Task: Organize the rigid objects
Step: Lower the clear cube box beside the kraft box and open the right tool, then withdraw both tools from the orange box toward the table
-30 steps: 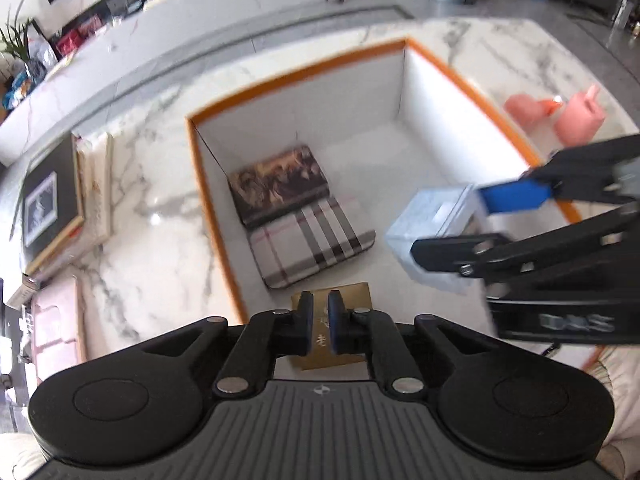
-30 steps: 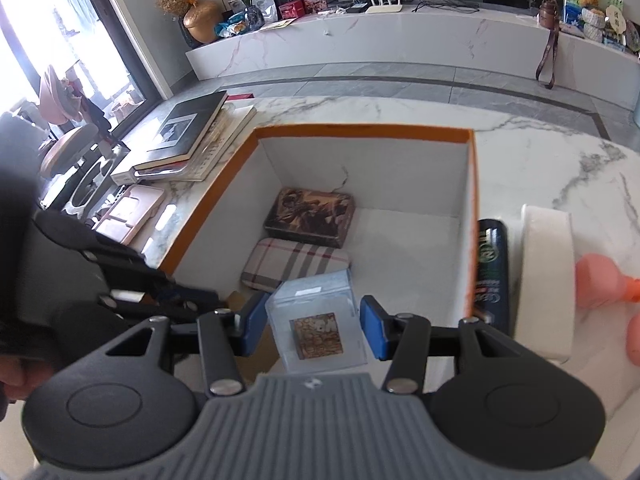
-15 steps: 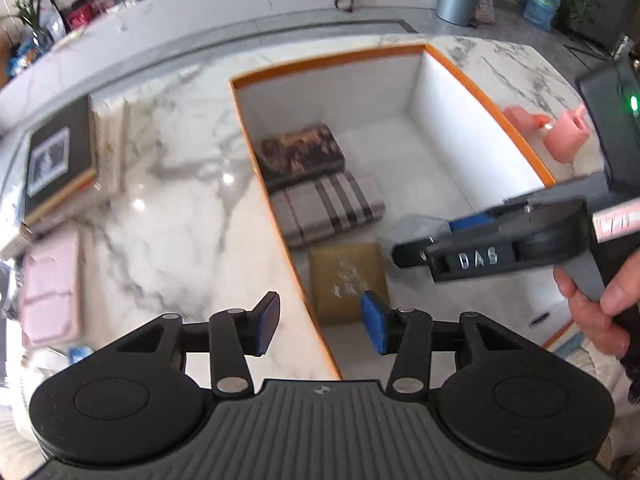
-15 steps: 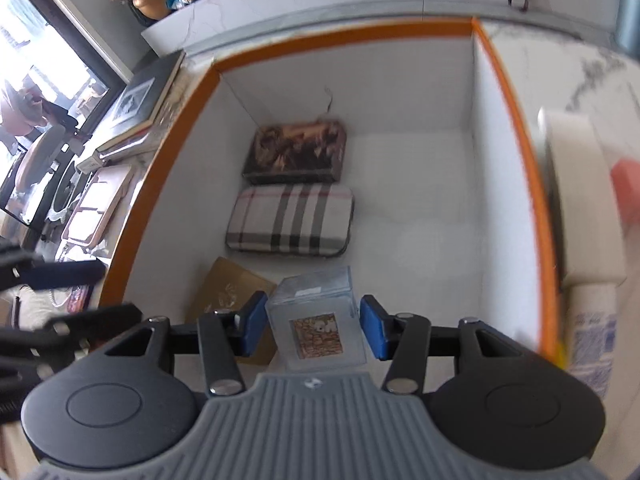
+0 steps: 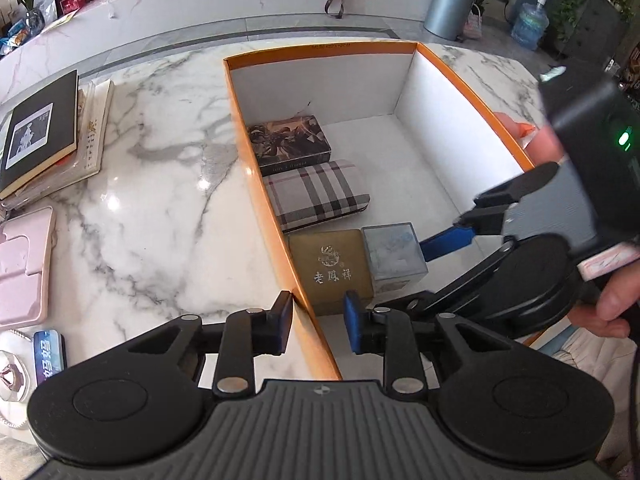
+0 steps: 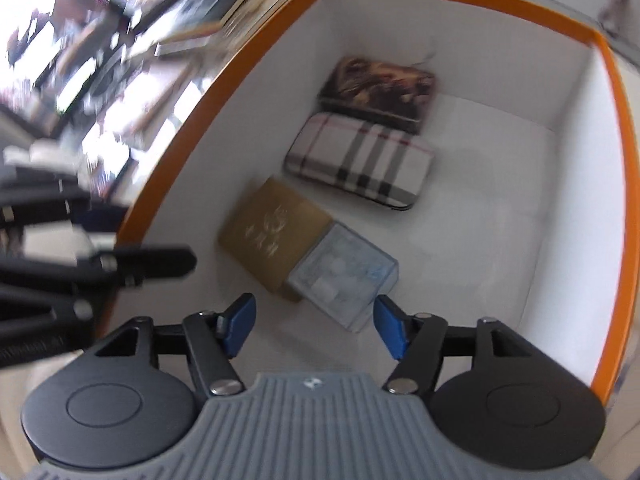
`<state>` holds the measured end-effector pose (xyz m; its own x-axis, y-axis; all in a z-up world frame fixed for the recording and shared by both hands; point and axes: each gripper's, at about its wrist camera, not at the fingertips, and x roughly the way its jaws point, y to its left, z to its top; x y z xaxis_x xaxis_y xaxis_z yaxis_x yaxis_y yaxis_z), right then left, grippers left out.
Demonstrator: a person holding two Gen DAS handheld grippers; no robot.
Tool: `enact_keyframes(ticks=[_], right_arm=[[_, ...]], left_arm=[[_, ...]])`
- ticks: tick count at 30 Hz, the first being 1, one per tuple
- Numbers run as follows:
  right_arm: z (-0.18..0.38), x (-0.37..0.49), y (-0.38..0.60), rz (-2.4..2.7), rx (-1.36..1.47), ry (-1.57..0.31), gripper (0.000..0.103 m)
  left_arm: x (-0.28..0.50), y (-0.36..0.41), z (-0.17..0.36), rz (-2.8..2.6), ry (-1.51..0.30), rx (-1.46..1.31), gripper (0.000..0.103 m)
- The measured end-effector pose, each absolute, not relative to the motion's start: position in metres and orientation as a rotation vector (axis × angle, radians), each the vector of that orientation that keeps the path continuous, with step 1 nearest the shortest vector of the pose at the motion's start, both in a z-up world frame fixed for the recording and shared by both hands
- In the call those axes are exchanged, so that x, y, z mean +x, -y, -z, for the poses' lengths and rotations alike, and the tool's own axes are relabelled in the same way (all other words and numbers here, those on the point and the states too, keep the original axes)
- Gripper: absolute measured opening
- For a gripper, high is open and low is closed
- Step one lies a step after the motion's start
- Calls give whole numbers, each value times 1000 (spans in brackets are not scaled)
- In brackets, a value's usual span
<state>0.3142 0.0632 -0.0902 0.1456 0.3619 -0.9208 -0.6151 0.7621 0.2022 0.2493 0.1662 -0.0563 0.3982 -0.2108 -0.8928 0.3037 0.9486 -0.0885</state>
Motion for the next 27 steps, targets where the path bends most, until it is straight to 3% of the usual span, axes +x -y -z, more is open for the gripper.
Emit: enact_keyframes(ticks=[5,7,27], right_arm=[[93,316,-81,-717,-383,-1217,66],[93,319,-85,-696,-415,-1194,59],[87,334,-85,-700,-367,-1199,61]], left_arm=[[248,-170,56,337,-1109,66,31],[248,-171,56,341,-1108,58,30],[247,-172,56,358,-1098,50,30]])
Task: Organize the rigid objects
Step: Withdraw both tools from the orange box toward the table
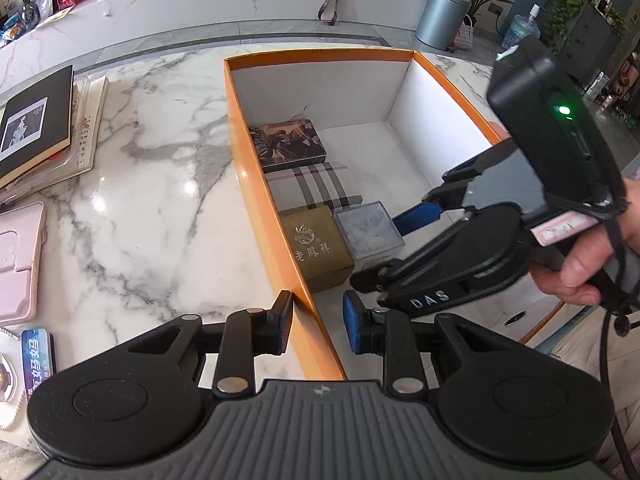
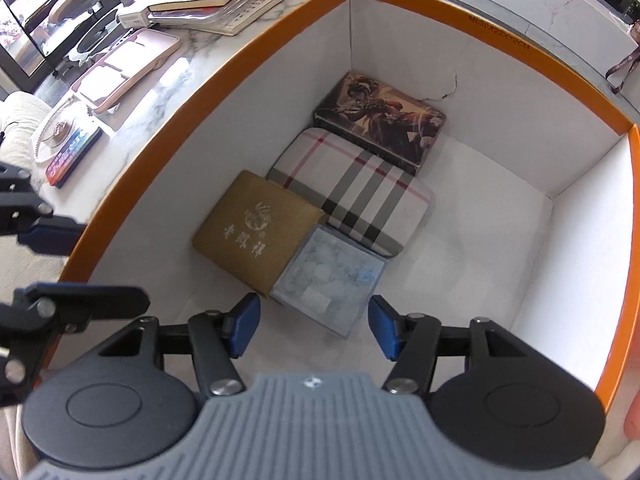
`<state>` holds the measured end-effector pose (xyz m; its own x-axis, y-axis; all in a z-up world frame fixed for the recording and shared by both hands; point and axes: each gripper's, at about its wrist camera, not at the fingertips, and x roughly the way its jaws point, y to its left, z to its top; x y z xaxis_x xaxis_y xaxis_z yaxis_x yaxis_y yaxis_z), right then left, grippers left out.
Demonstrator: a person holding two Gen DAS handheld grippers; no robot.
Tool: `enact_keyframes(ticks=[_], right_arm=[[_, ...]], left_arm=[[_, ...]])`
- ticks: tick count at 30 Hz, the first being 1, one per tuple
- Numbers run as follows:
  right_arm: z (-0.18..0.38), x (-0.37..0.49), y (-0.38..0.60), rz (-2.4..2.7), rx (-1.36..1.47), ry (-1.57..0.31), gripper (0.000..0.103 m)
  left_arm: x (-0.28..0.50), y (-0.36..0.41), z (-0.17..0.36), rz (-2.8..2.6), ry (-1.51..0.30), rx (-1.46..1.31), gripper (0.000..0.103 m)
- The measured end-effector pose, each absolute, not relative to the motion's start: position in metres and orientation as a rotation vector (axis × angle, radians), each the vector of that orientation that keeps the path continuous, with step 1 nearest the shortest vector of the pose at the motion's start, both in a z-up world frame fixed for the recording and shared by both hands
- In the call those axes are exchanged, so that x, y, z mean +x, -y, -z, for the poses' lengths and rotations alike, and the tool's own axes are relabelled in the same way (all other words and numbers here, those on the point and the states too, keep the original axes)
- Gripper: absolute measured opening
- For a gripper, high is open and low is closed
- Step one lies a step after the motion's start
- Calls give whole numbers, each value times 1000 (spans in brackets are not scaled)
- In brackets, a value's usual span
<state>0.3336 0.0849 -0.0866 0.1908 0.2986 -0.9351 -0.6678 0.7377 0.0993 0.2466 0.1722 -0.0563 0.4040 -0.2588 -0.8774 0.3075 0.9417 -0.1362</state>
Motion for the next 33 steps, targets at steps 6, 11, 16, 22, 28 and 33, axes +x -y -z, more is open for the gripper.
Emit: enact_keyframes(ticks=[6,11,16,22,28,33], right_arm=[[85,335,-81,-654,-269,-1214,62],[85,339,-83,-660,-269,-1204,64],[82,336,-77,-697,-268,-1194,64],[74,324,-71,-729,-335,-1164,55],[86,326,-74,-712,-416,-1144,27],[90,337,-72,-705,-396,-1146,25]], left_arm=[[247,-171,56,352,-1100,52,30],[248,-172,55,353,-1101,51,30],[248,-173,55,355,-1103,43,30],[246,-173,53,353,-1099,51,30],[246,-171,53,346,-1097,67,30],[246,-172,52,348,-1097,66,30]])
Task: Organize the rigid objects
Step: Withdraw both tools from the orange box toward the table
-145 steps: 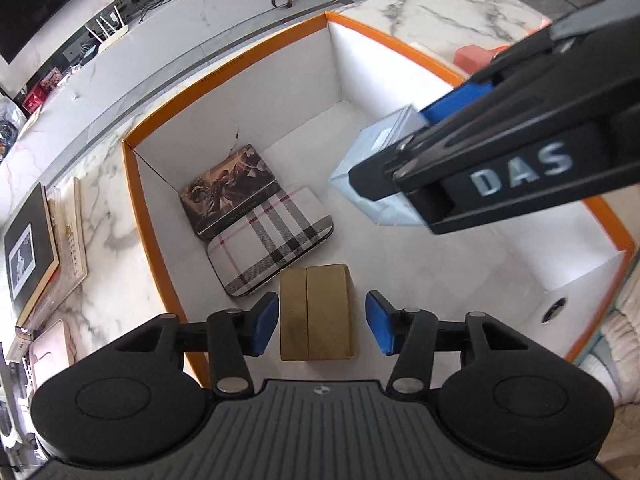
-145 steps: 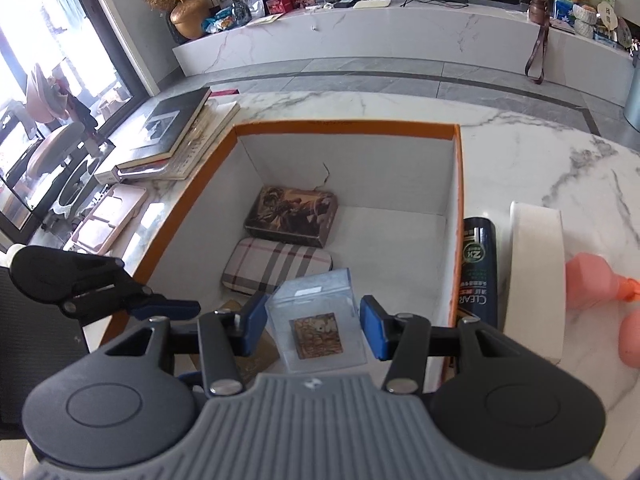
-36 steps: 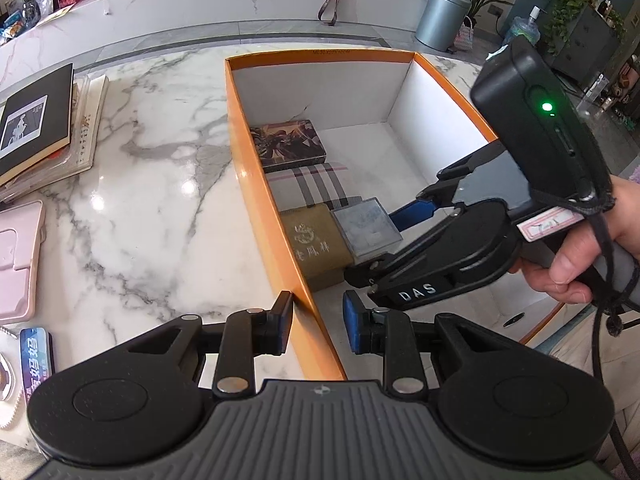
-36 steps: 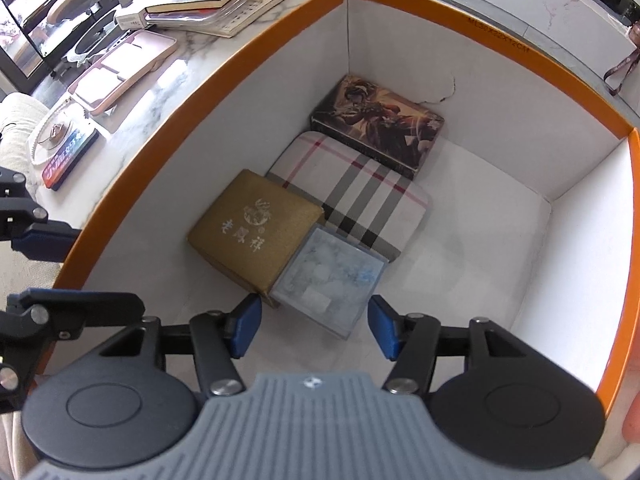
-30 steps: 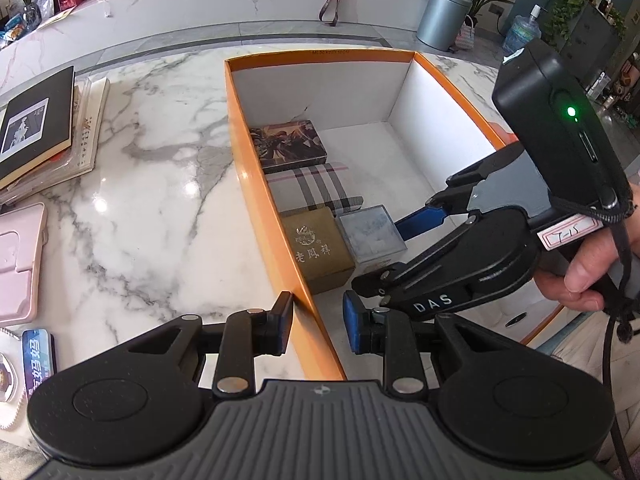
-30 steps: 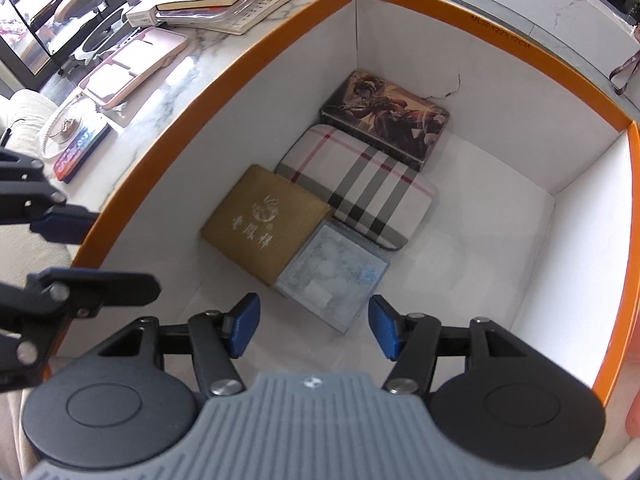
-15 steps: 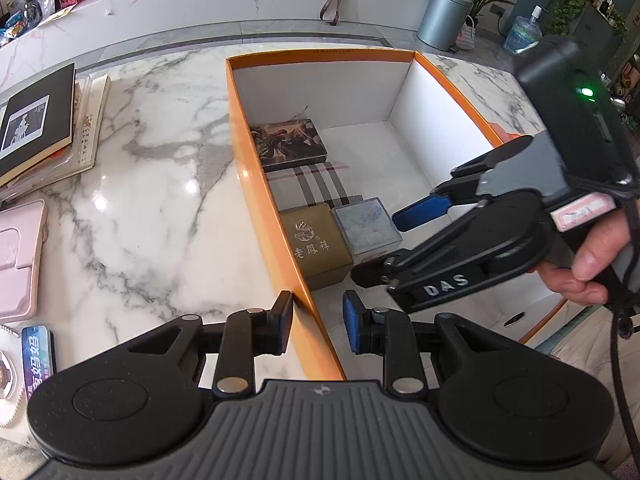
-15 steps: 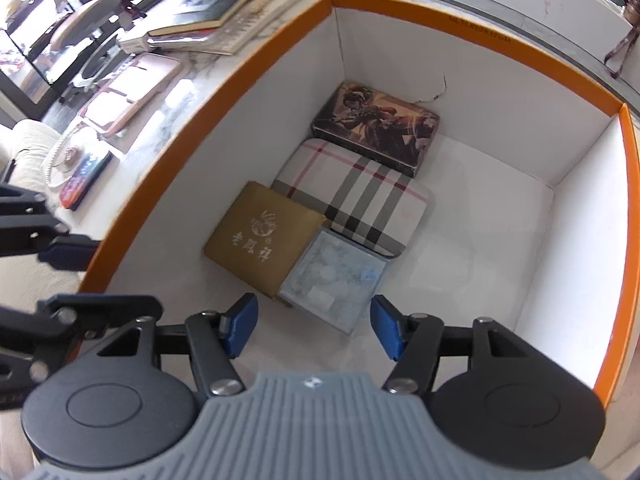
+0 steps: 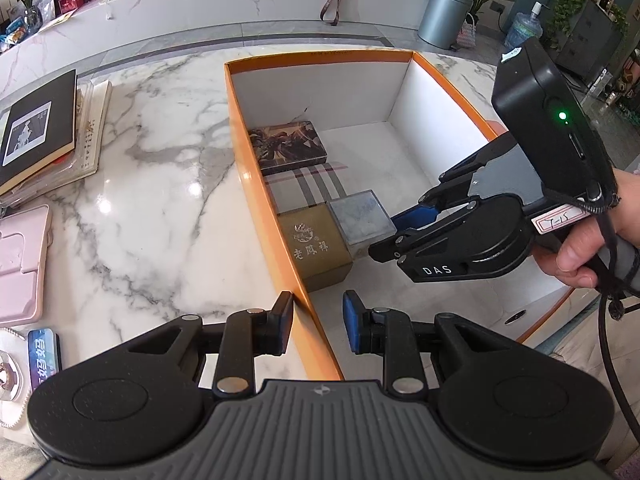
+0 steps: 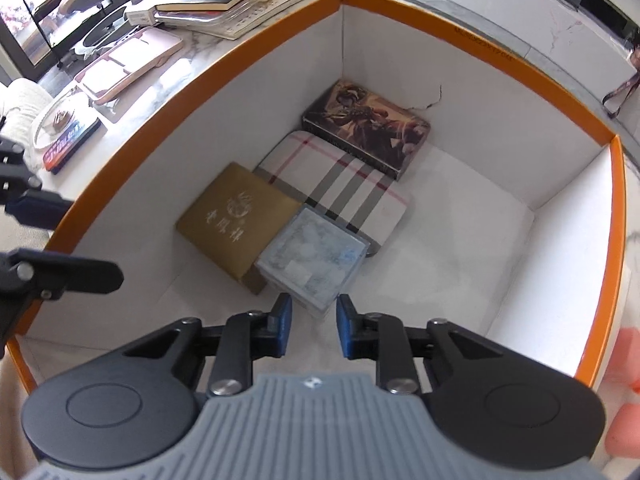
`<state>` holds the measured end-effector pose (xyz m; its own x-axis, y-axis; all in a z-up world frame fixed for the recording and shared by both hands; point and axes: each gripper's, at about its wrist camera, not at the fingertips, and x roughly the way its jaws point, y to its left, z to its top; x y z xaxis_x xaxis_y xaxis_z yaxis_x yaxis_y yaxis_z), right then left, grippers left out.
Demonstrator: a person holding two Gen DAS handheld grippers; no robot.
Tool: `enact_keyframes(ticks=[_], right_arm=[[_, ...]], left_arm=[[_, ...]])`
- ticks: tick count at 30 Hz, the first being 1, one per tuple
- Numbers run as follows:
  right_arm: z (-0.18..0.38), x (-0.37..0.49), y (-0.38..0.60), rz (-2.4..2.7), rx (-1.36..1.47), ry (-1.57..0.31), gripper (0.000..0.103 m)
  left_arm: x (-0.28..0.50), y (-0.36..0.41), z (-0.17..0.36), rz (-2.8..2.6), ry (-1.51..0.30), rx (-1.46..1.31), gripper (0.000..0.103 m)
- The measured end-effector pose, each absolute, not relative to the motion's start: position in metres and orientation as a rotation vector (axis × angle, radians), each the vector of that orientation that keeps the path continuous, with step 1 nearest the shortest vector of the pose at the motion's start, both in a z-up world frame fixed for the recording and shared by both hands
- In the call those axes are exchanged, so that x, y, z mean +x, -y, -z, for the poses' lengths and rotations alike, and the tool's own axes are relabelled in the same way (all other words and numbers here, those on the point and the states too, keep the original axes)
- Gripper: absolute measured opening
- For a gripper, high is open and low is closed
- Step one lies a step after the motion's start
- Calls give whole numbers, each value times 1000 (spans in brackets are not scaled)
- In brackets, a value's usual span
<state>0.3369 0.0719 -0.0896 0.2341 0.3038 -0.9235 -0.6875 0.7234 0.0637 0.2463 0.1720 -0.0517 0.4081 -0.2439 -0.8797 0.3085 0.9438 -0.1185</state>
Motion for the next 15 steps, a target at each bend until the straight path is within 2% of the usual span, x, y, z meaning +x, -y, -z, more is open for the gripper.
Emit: enact_keyframes(ticks=[7,15], right_arm=[[74,326,-64,-713,-371,-1127,26],[15,292,-16,-708,-253,-987,34]], left_arm=[[244,-170,38,310,-1067,88,30],[233,-148,-5,299,-970,90,30]])
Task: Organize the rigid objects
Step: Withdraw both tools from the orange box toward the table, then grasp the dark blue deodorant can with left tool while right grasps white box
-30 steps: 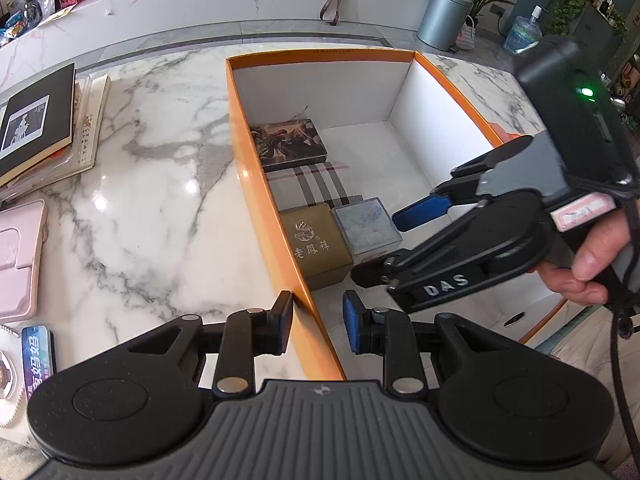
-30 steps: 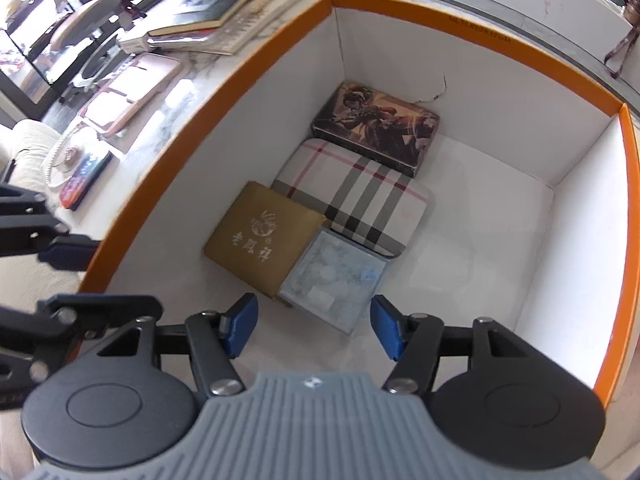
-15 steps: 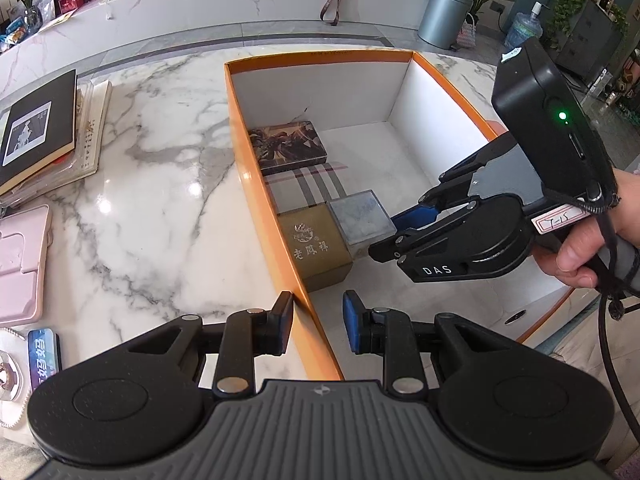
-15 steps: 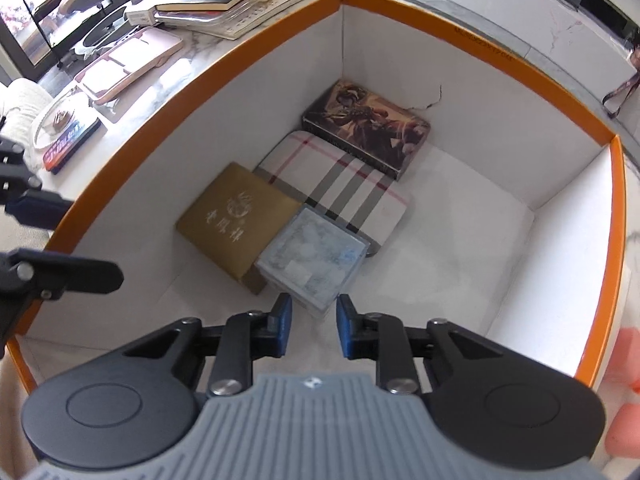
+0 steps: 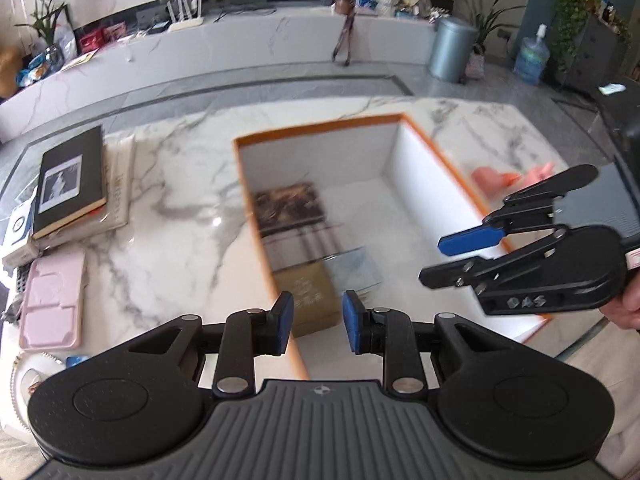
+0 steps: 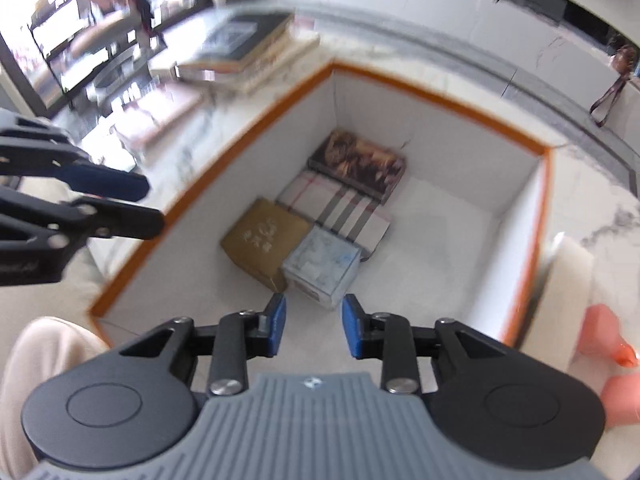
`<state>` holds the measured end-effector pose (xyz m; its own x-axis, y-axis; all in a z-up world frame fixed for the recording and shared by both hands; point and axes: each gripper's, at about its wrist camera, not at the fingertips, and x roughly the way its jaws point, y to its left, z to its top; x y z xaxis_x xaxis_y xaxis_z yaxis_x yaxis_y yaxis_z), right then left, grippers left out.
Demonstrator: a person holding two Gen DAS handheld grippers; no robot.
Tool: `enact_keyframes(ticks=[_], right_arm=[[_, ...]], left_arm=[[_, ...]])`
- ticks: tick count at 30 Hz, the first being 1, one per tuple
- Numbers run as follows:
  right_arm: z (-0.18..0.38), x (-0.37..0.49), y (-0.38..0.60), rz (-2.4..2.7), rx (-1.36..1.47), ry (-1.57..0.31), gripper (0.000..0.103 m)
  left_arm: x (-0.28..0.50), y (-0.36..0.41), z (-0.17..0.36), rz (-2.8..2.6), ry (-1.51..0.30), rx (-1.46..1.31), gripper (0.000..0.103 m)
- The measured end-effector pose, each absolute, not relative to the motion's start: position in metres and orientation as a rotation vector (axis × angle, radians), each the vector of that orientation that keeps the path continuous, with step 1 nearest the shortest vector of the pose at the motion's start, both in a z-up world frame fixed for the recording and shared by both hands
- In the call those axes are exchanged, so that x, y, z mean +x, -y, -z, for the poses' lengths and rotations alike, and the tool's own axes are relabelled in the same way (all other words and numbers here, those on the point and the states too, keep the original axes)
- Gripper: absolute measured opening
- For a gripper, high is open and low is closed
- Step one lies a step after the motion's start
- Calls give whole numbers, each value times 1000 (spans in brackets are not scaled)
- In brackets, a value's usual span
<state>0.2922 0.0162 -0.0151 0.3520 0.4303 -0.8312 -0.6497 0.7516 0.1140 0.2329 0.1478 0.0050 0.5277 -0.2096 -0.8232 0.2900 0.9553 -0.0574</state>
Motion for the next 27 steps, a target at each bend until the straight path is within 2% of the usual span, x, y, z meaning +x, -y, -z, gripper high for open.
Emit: enact_keyframes(ticks=[5,9,16,20,27], right_arm=[[-14,280,52,-610,-104,-911,34],[-15,279,116,-471,-3,-896,34],[25,293,193,-268,173,-945,34],[52,311,207,-231,262,-968,30],[87,349,211,-243,343,-976,30]], left_arm=[[231,-107,-16,391,-958,72,30],[240,-67,-14,461,-960,60,30],[280,7,8,530,-1018,23,30],[312,49,27,516,-1056,63,30],[379,104,73,353,-1184,128,33]])
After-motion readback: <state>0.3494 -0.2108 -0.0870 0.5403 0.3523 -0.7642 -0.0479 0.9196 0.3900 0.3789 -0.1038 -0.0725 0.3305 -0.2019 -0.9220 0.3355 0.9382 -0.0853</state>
